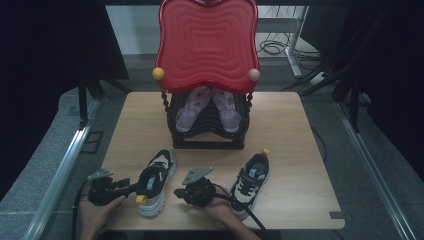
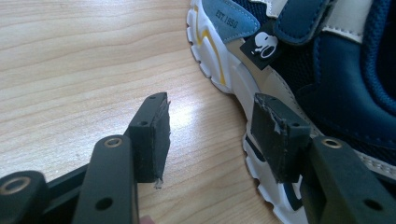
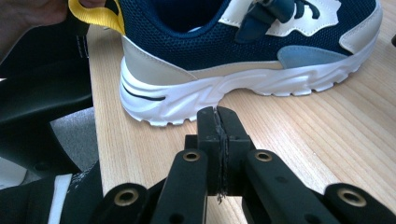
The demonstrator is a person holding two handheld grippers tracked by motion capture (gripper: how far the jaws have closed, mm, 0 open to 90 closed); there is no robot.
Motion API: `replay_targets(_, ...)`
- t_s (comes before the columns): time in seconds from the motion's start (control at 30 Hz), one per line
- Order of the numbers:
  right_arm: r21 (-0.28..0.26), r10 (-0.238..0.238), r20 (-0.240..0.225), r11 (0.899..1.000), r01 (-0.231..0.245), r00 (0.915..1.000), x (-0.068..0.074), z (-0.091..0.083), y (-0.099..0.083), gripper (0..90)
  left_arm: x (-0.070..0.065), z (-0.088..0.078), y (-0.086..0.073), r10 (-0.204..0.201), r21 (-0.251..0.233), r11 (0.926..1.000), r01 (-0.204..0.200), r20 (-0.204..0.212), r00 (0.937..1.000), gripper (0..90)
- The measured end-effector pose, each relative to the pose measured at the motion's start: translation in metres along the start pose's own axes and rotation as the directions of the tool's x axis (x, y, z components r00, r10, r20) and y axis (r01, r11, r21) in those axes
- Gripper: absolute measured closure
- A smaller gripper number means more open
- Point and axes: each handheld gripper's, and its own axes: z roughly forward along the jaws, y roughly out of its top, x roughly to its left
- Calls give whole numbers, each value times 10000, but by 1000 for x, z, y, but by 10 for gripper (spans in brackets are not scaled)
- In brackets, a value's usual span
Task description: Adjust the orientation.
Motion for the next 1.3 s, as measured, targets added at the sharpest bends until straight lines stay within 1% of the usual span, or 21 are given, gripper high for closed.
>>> replay_targets(0.17,30,22,11,10000,-22,10000,0,-1,-3,895,0,0,0,-11,-1,10000,11,4,10000,472)
replay_targets(0.33,-1,68,283,10000,-68,9996,-2,-9,-6,897,0,-1,0,2,-26,10000,-1,11,10000,471)
replay_targets(0.5,-5,277,679,9996,-277,9973,-8,-23,-15,897,1,-2,0,-24,-38,10000,24,-6,10000,471)
replay_targets(0.53,-32,368,632,9993,-367,9973,-9,-25,-17,898,1,-2,0,-20,-38,10000,20,-3,10000,471)
replay_targets(0.6,-62,433,742,9991,-430,9963,-9,-30,-19,897,0,-1,0,-11,-38,10000,11,5,10000,471)
replay_targets(0.63,-148,453,715,9989,-444,9964,-9,-33,-20,897,0,-1,1,-9,-36,10000,9,11,10000,471)
replay_targets(0.7,-450,690,344,9967,-675,9970,-7,-42,-19,898,0,-1,1,-15,-25,10000,15,10,10000,471)
replay_targets(0.73,-507,637,398,9968,-617,9972,-6,-45,-19,897,-1,0,1,-17,-18,10000,17,14,10000,471)
replay_targets(0.83,-646,431,772,9972,-382,9961,-2,-60,-19,898,-1,-1,1,-4,-28,10000,4,29,10000,471)
replay_targets(0.93,-641,311,1277,9977,-231,9913,-2,-76,-25,898,0,-1,1,-11,-40,10000,11,33,10000,471)
replay_targets(1.03,-717,449,1700,9969,-330,9844,-5,-94,-35,898,0,-2,1,-29,-68,10000,30,22,10000,471)
replay_targets(1.17,-874,816,2094,9941,-645,9744,-11,-117,-48,898,-1,-2,1,-24,-108,9999,24,14,10000,471)
replay_targets(1.3,-1053,1210,2341,9895,-985,9647,-18,-133,-60,898,-1,-3,2,-21,-160,9999,21,-9,10000,471)
